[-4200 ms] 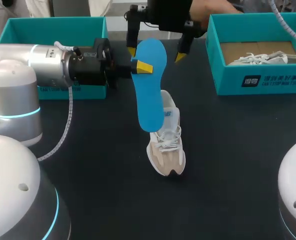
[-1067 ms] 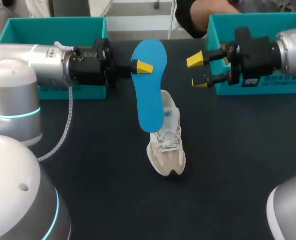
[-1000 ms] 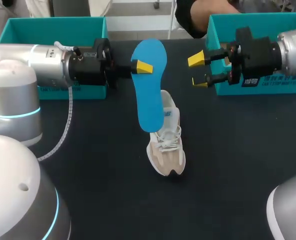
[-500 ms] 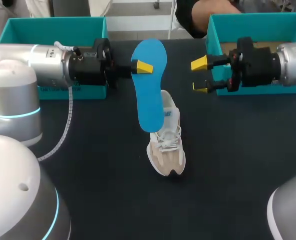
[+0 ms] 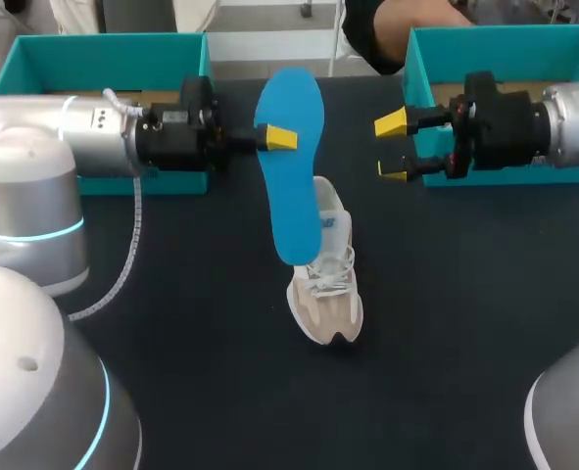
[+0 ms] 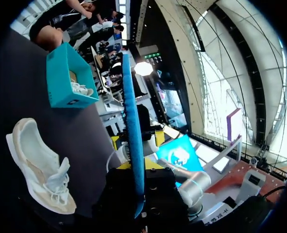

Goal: Take the shoe out of the shoebox, open the shoe tongue, remove and reinsert the insole, then place the shoe into the shoebox

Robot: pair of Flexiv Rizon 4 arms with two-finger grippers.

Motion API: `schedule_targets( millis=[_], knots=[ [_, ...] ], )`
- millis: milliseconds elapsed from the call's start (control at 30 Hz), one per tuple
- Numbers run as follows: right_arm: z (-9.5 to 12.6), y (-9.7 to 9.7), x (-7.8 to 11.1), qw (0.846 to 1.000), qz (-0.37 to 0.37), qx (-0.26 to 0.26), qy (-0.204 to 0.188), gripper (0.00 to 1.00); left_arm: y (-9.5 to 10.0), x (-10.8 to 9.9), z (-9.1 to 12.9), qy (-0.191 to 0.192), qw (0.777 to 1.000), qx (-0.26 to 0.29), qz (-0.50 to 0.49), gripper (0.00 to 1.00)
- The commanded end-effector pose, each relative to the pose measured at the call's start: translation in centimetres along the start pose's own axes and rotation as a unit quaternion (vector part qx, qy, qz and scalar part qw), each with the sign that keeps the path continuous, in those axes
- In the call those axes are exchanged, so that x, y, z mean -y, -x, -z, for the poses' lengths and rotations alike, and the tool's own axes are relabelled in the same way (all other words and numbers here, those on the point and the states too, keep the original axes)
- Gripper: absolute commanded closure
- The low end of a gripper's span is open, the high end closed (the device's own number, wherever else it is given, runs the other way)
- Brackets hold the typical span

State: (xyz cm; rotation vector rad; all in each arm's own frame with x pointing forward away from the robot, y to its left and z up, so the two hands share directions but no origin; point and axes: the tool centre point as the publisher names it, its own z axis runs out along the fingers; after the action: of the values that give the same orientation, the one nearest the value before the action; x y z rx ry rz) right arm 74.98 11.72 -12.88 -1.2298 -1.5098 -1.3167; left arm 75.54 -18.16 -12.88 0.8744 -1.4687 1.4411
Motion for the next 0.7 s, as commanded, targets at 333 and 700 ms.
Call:
schedule_targets(
  millis=[333, 700],
  knots=[
    [-0.2, 0.0, -0.1, 1.0, 0.0, 0.001, 0.0, 0.0, 0.2, 1.2, 0.8, 0.04, 0.856, 0.018, -0.515, 1.0],
    [-0.2, 0.0, -0.1, 1.0, 0.0, 0.001, 0.0, 0.0, 0.2, 1.3, 0.3, -0.018, 0.818, 0.028, -0.575, 1.0]
  ],
)
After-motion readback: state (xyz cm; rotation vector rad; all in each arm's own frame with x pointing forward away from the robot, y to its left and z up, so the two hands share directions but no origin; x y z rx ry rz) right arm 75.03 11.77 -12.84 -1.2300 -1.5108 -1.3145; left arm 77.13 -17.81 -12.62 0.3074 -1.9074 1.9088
